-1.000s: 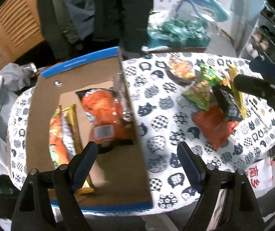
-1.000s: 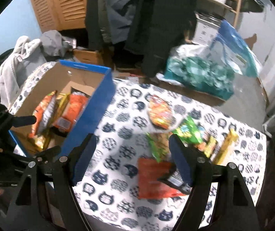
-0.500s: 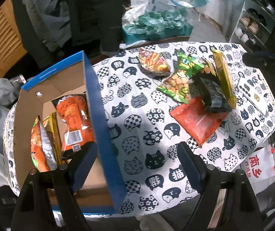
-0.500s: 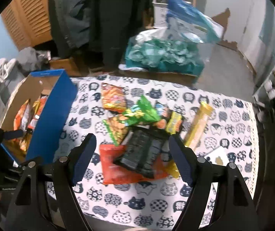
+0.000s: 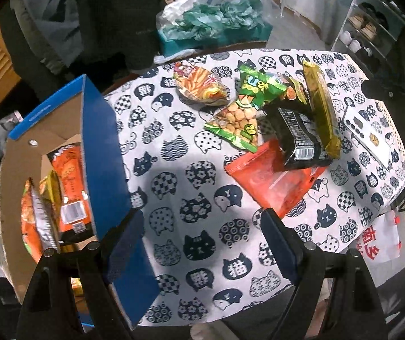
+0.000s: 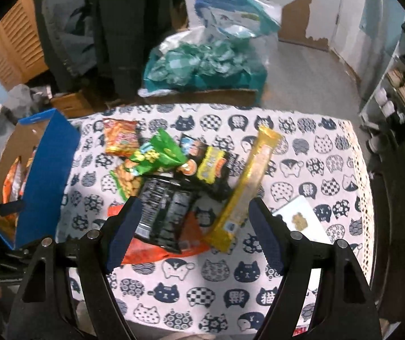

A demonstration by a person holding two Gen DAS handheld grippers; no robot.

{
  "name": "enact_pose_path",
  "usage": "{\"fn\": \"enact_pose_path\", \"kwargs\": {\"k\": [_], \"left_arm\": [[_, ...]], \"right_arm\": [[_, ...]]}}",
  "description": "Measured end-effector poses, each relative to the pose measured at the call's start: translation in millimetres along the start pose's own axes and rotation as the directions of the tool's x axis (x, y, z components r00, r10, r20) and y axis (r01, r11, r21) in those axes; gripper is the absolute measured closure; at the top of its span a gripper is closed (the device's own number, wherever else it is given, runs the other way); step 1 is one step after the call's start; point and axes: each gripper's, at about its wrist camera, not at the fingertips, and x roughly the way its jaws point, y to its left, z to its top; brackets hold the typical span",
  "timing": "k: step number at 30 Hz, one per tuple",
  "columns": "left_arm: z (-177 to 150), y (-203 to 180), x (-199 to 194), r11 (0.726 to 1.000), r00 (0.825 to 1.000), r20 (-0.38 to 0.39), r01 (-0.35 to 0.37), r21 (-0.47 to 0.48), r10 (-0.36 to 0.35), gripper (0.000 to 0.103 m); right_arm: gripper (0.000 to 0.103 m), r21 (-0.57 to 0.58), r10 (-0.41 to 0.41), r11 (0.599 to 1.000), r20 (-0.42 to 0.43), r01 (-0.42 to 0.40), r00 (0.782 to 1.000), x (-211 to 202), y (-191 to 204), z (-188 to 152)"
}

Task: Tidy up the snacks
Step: 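Move both tools back over the remaining snack pile, then grasp the black snack bag with the left tool while the right tool grasps the gold wafer bar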

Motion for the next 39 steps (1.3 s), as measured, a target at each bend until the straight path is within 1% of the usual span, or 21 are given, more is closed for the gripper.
{"fn": "enact_pose_path", "kwargs": {"k": [5,8,11,13,19,22,29,30,31,32,33,34,37,39], "left_arm": [[13.6,-6.9,8.1,1.0,1.0,-0.002,0.002,-0.003,-0.002,0.017],[26.9,-11.5,10.5,1.0,1.0,0.017,-0.006,-0.005,0.006,0.017],[40.3,-15.5,17.8,1.0,1.0,0.019,0.003,-0.017,-0.002,0.017],[48.9,-20.1,25.6,1.0,1.0,0.015,0.015,-0.028,-0.014,0.017],[64.5,-32.9,51.2,0.997,0.998,-0.016,0.057,-0.061,-0.058,0.017],[67.8,-35.8,60.2,0.993,0.996,-0.03,0.081,-0.084,-0.084,0.017],[74.3,-42.0,69.8,0.985,0.991,-0.042,0.117,-0.129,-0.124,0.017],[75.5,-43.6,70.1,0.984,0.991,-0.041,0.122,-0.131,-0.129,0.017],[76.7,-45.9,70.4,0.983,0.99,-0.04,0.127,-0.13,-0.133,0.017],[77.4,-48.4,70.0,0.983,0.99,-0.039,0.13,-0.127,-0.136,0.017],[78.3,-51.6,70.1,0.984,0.99,-0.039,0.132,-0.123,-0.137,0.017],[79.1,-54.9,70.3,0.984,0.99,-0.039,0.132,-0.118,-0.138,0.017],[81.5,-65.4,73.0,0.983,0.987,-0.048,0.144,-0.116,-0.15,0.017],[82.8,-71.2,75.0,0.98,0.985,-0.054,0.157,-0.122,-0.165,0.017]], "right_arm": [[0.025,0.046,-0.013,0.999,-0.021,0.014,1.0,14.2,-22.0,2.6],[0.025,0.069,-0.027,0.997,-0.039,0.03,0.999,25.2,-35.4,4.8],[0.025,0.084,-0.045,0.995,-0.057,0.05,0.997,39.3,-46.1,7.0],[0.025,0.091,-0.052,0.994,-0.076,0.059,0.996,51.5,-51.9,7.7],[0.025,0.12,-0.031,0.992,-0.13,0.046,0.991,90.9,-63.9,3.4],[0.025,0.12,-0.023,0.992,-0.164,0.044,0.986,110.8,-66.7,-2.4],[0.026,0.112,-0.004,0.993,-0.21,0.028,0.978,137.9,-64.9,-15.5],[0.03,0.103,-0.004,0.994,-0.216,0.027,0.976,141.0,-63.4,-17.1],[0.039,0.092,-0.002,0.995,-0.222,0.023,0.975,143.8,-61.2,-18.6],[0.044,0.084,0.003,0.996,-0.229,0.017,0.973,146.2,-59.2,-19.7],[0.052,0.076,0.012,0.997,-0.236,0.006,0.972,148.1,-57.5,-21.3],[0.058,0.06,0.003,0.998,-0.233,0.011,0.972,147.2,-55.2,-22.8],[0.064,0.022,-0.019,0.999,-0.232,0.025,0.973,142.3,-53.8,-27.5],[0.071,0.013,-0.035,0.999,-0.236,0.039,0.971,136.7,-56.3,-30.1]]}}
